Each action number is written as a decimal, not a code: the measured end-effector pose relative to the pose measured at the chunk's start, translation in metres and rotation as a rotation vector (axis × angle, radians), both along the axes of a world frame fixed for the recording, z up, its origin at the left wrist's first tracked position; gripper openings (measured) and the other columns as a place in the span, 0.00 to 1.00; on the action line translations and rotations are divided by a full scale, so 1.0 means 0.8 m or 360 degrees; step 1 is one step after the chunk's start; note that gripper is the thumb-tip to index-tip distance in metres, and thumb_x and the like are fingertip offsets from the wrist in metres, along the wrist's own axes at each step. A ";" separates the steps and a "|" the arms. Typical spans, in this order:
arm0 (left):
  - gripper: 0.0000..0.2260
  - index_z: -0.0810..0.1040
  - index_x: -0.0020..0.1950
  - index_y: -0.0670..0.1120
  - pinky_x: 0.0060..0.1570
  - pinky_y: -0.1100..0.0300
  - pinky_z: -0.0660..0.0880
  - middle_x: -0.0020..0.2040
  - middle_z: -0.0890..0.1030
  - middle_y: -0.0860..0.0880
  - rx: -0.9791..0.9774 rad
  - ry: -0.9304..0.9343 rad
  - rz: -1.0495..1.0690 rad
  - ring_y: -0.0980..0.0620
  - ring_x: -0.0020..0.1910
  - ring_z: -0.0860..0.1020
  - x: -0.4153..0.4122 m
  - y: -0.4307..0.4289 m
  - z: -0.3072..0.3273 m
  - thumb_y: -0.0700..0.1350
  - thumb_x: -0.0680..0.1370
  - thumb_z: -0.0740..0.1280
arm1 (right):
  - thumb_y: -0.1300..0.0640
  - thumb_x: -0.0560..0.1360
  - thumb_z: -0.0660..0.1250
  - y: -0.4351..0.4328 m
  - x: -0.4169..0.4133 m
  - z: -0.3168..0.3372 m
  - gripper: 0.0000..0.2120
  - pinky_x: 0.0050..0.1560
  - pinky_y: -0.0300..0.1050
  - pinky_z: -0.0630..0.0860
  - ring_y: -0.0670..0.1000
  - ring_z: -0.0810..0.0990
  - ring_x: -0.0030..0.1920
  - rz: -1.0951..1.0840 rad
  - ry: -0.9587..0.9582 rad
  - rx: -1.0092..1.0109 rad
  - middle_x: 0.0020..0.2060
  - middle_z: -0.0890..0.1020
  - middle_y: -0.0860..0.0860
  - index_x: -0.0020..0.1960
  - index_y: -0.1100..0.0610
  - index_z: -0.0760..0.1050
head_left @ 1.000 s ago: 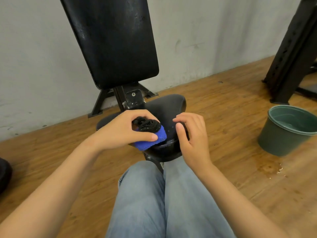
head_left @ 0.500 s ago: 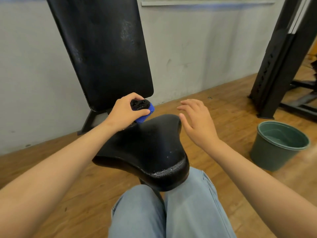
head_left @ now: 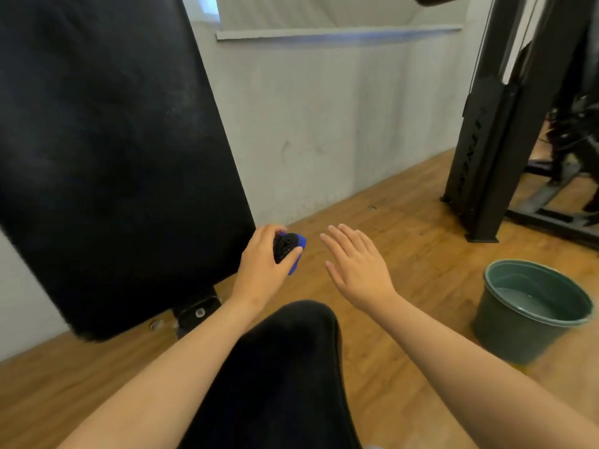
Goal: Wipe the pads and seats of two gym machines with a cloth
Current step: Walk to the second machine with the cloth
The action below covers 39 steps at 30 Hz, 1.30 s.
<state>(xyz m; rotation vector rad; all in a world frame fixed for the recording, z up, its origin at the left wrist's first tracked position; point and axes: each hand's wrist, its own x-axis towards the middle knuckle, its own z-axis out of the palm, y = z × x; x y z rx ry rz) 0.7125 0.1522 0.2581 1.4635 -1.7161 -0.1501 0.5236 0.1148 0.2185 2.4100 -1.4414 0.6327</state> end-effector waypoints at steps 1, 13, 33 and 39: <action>0.12 0.71 0.53 0.53 0.45 0.73 0.66 0.50 0.72 0.57 0.0008 0.0011 -0.0001 0.62 0.45 0.71 -0.004 -0.013 0.002 0.50 0.75 0.71 | 0.49 0.76 0.55 -0.013 -0.005 0.002 0.24 0.68 0.51 0.61 0.56 0.72 0.67 -0.0035 0.0024 0.0041 0.65 0.76 0.54 0.67 0.57 0.73; 0.12 0.70 0.51 0.50 0.46 0.59 0.71 0.50 0.73 0.53 0.0306 0.0229 -0.0092 0.53 0.48 0.73 -0.122 -0.072 0.146 0.48 0.74 0.72 | 0.46 0.75 0.64 -0.017 -0.116 0.157 0.24 0.69 0.51 0.64 0.54 0.70 0.70 -0.0451 0.0195 0.0430 0.68 0.74 0.51 0.69 0.53 0.72; 0.31 0.59 0.73 0.49 0.51 0.50 0.76 0.63 0.75 0.47 0.0546 -0.0373 -0.0874 0.45 0.59 0.75 -0.496 -0.076 0.446 0.50 0.75 0.70 | 0.45 0.83 0.48 0.098 -0.462 0.486 0.26 0.75 0.49 0.43 0.51 0.42 0.78 -0.1200 -0.0106 0.0844 0.78 0.50 0.49 0.79 0.49 0.47; 0.30 0.61 0.71 0.49 0.44 0.52 0.75 0.60 0.75 0.49 0.0367 -0.0506 -0.1065 0.47 0.58 0.76 -0.615 -0.075 0.493 0.50 0.74 0.71 | 0.44 0.82 0.49 0.116 -0.573 0.543 0.27 0.75 0.49 0.42 0.51 0.42 0.77 -0.1383 -0.0121 0.0796 0.78 0.49 0.49 0.79 0.49 0.47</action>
